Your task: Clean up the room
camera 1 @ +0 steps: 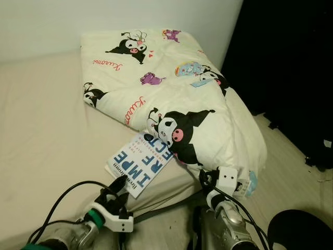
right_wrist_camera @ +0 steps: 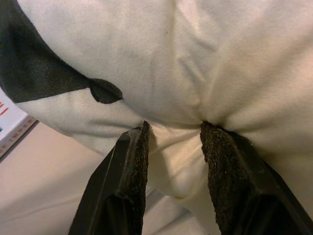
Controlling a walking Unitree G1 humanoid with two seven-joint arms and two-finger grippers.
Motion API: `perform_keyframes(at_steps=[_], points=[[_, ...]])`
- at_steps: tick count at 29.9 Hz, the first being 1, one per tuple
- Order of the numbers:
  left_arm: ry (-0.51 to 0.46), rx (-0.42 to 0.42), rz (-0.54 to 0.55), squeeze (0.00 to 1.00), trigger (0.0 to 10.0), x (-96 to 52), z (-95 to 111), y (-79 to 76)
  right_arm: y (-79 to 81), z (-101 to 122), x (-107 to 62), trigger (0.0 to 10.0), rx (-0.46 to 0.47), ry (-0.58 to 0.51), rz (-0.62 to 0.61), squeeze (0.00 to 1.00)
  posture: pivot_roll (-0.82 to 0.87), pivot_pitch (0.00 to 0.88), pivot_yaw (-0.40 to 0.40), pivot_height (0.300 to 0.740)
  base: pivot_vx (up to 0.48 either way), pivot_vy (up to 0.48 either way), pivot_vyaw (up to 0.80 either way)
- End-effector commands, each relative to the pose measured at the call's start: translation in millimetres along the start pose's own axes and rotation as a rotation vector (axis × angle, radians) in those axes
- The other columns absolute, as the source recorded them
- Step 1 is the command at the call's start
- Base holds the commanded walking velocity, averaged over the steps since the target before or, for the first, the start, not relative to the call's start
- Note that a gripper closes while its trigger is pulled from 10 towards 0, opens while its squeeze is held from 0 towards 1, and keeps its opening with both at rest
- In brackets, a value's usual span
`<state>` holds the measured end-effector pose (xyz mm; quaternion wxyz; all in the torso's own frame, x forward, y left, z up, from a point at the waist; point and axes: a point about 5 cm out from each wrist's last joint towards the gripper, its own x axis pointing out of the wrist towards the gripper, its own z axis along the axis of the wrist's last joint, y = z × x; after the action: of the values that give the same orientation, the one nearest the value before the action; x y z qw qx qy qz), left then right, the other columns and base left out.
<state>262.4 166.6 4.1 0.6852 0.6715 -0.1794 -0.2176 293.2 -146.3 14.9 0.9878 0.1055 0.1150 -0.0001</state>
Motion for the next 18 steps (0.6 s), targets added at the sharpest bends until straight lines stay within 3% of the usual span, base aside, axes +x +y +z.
perform_keyframes(at_steps=[1, 8, 13, 18], points=[[-0.041, 0.031, -0.010, 0.00, 10.0, 4.5, 0, 2.8, 0.7, -6, -3.4, 10.0, 0.012, 0.019, -0.001, 0.00, -0.06, 0.098, 0.046, 0.585, 0.000, 0.000, 0.00], [-0.052, 0.061, -0.079, 0.00, 10.0, 12.1, 0, 3.2, 2.2, -6, -4.2, 10.0, 0.008, 0.018, 0.005, 0.00, -0.09, 0.124, 0.051, 0.585, 0.000, 0.000, 0.00], [0.025, 0.118, -0.160, 0.00, 10.0, 11.7, -10, -0.1, -0.4, -4, -7.5, 10.0, 0.001, -0.004, 0.004, 0.00, -0.14, 0.180, 0.049, 0.585, 0.000, 0.000, 0.00], [0.077, 0.116, -0.164, 0.00, 10.0, 13.4, -19, 4.4, -5.7, -2, -11.5, 10.0, -0.005, -0.016, -0.006, 0.00, -0.16, 0.203, 0.042, 0.585, 0.000, 0.000, 0.00]])
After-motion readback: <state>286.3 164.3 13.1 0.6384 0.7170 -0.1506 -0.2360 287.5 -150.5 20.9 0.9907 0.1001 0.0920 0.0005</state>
